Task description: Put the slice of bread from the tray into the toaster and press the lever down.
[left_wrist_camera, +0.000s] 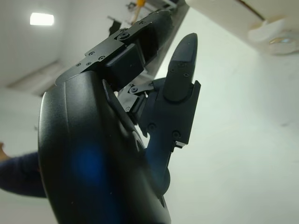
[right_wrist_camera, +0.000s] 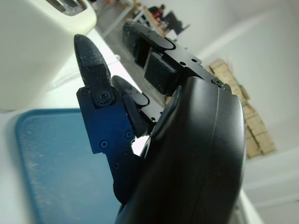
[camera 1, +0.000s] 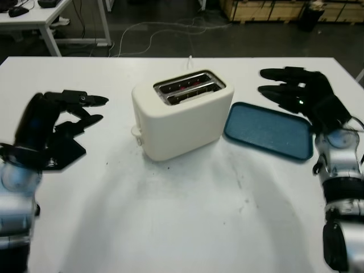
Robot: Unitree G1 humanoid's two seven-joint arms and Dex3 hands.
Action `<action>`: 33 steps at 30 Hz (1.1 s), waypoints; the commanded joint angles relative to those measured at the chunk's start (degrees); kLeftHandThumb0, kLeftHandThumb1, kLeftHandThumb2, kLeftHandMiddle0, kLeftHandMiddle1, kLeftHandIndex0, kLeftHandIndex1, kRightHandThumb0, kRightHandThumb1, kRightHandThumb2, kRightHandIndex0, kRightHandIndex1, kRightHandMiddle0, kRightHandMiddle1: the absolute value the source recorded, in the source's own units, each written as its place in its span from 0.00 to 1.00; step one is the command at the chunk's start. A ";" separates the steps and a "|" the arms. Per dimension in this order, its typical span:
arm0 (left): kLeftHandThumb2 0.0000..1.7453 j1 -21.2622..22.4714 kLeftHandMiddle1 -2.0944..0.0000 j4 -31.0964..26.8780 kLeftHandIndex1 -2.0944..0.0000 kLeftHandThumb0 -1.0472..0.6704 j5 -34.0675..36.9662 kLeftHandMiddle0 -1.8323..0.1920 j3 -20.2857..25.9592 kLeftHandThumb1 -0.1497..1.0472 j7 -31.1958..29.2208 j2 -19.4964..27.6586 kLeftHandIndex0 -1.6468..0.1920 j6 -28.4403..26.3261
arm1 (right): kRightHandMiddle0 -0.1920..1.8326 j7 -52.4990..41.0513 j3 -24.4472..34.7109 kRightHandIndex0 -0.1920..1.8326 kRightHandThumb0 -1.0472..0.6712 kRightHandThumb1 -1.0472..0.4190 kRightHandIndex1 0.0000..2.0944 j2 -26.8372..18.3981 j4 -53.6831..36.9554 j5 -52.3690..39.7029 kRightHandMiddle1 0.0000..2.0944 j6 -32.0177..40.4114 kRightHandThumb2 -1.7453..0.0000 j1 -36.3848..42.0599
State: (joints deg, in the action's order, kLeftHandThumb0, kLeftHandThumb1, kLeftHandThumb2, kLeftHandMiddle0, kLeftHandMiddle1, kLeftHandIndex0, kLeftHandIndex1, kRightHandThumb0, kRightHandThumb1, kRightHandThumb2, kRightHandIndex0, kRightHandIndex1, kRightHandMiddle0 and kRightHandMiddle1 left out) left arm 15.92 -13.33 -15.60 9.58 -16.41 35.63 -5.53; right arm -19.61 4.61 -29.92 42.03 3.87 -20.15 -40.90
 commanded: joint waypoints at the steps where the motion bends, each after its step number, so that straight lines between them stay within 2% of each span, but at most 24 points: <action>1: 0.00 3.77 0.67 2.06 0.98 0.37 -1.11 0.42 -2.04 0.79 -2.49 2.58 0.26 -1.31 | 0.54 0.49 -2.41 0.61 0.25 0.19 0.01 -2.17 2.35 3.68 0.00 -1.17 1.00 -2.98; 4: 0.00 8.62 0.69 5.22 0.98 0.38 -1.73 0.39 -4.20 0.77 -5.34 4.67 0.25 -1.74 | 0.54 0.83 -4.94 0.60 0.22 0.18 0.01 -4.03 4.13 7.57 0.00 -2.59 1.00 -5.72; 7: 0.00 12.38 0.72 7.22 0.98 0.39 -3.21 0.36 -6.26 0.75 -6.96 5.95 0.24 -2.56 | 0.55 0.65 -6.13 0.60 0.25 0.20 0.01 -4.73 5.49 8.93 0.00 -2.28 1.00 -8.22; 9: 0.00 13.89 0.74 7.77 0.98 0.40 -4.76 0.34 -7.68 0.75 -7.39 6.38 0.23 -3.14 | 0.55 0.62 -6.80 0.60 0.26 0.21 0.01 -5.04 6.38 9.61 0.00 -2.28 1.00 -9.51; 13: 0.00 15.76 0.76 8.67 0.99 0.41 -7.05 0.33 -10.30 0.76 -7.43 6.15 0.24 -3.58 | 0.55 0.35 -8.77 0.60 0.22 0.19 0.00 -5.37 8.80 11.70 0.00 -2.02 1.00 -12.60; 18: 0.00 16.69 0.75 9.56 0.99 0.41 -8.73 0.34 -12.15 0.77 -7.72 6.07 0.24 -3.91 | 0.55 1.13 -11.03 0.60 0.26 0.19 0.01 -6.11 10.17 14.30 0.00 -4.11 1.00 -14.60; 22: 0.00 16.66 0.73 9.84 0.99 0.42 -9.31 0.34 -12.23 0.78 -7.49 5.86 0.24 -4.20 | 0.55 0.92 -11.91 0.60 0.26 0.19 0.01 -6.61 9.79 15.67 0.00 -4.15 1.00 -15.37; 33: 0.00 14.78 0.58 9.80 0.99 0.42 -10.23 0.41 -11.91 0.81 -7.10 5.58 0.22 -5.72 | 0.56 -0.57 -13.80 0.60 0.26 0.18 0.01 -8.25 7.50 17.54 0.00 -3.75 1.00 -16.18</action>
State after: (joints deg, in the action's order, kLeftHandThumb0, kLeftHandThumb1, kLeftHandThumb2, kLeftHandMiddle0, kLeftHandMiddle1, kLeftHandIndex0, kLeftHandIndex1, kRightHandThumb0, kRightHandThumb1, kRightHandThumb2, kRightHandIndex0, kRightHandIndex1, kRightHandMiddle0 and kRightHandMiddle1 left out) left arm 31.35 -3.69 -25.37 -2.13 -23.83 41.39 -10.87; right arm -19.69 -8.80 -37.39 50.74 20.98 -23.37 -55.72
